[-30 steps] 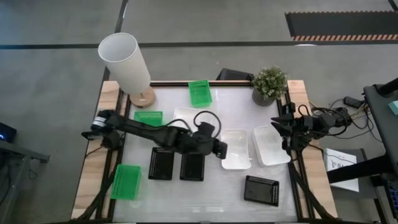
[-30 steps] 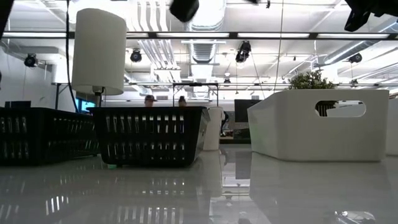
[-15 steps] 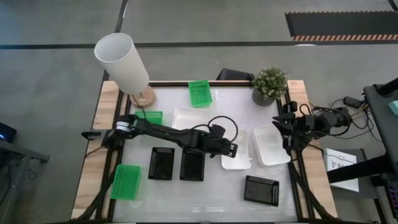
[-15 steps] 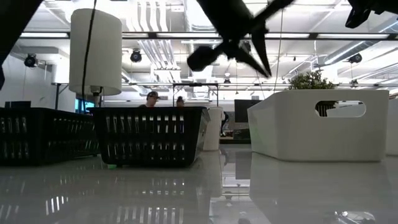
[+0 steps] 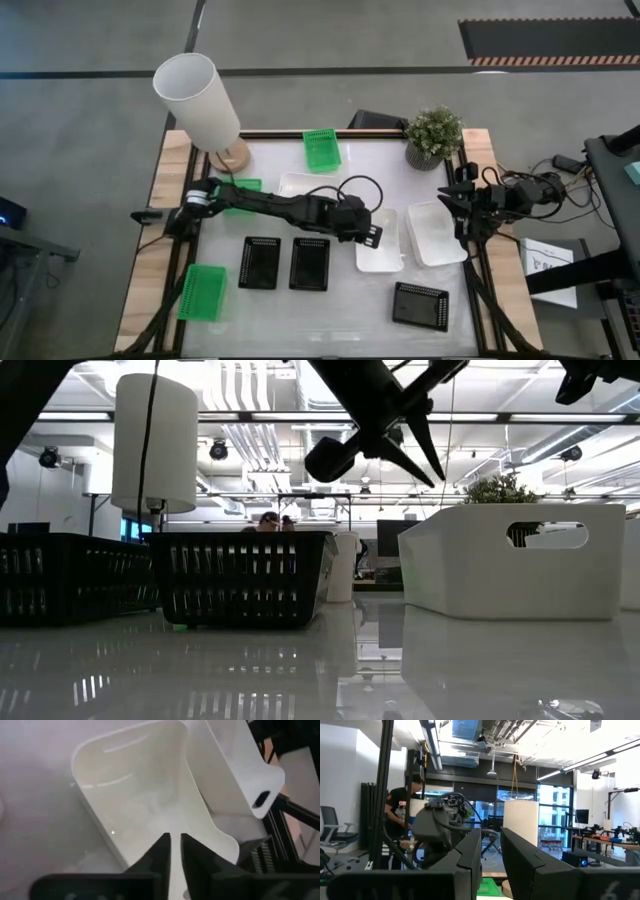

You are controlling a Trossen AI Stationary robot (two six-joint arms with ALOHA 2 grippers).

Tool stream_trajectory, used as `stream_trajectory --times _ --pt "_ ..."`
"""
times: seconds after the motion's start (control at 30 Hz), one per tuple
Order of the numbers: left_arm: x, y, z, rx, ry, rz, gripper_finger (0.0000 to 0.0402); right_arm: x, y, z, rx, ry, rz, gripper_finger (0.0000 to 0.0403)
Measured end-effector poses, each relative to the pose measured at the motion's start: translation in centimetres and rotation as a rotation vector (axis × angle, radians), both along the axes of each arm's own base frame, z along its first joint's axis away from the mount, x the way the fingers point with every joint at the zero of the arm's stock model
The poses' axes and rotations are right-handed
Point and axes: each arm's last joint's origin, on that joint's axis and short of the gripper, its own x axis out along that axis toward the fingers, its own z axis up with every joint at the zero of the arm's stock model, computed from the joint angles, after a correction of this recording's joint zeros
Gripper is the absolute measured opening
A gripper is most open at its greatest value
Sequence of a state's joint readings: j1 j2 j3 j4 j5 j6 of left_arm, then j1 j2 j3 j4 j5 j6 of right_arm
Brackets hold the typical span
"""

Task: Stack baskets by color
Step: Stack the center white bin on top of the left white bin

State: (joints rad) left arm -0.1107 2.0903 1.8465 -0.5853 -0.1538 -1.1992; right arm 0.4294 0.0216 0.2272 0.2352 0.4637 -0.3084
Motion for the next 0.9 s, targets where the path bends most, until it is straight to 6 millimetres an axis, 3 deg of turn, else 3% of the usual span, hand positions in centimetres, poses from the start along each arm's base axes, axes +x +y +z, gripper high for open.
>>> stream_trajectory --times 0.23,0.33,0.47,0.7,0.9 --pt "-0.7 0.3 -0.9 -0.043 0.093 0.031 0.0148 0.0 0.0 0.0 -0.006 0.000 -0.002 0.0068" --pt "-0.8 0.7 -1.1 -0.041 0.108 0.041 0.0176 0.0 0.0 0.0 -0.006 0.001 -0.003 0.0068" --pt "-0.6 0.8 -1.2 -0.034 0.097 0.054 0.0184 0.0 0.0 0.0 -0.006 0.001 -0.003 0.0068" --pt "0.0 0.8 -3.2 -0.033 0.139 0.072 0.0184 0.0 0.0 0.0 -0.006 0.001 -0.003 0.0068" --pt "0.0 1.0 -3.3 0.019 0.138 0.090 0.0184 0.0 0.0 0.0 -0.006 0.001 -0.002 0.0068"
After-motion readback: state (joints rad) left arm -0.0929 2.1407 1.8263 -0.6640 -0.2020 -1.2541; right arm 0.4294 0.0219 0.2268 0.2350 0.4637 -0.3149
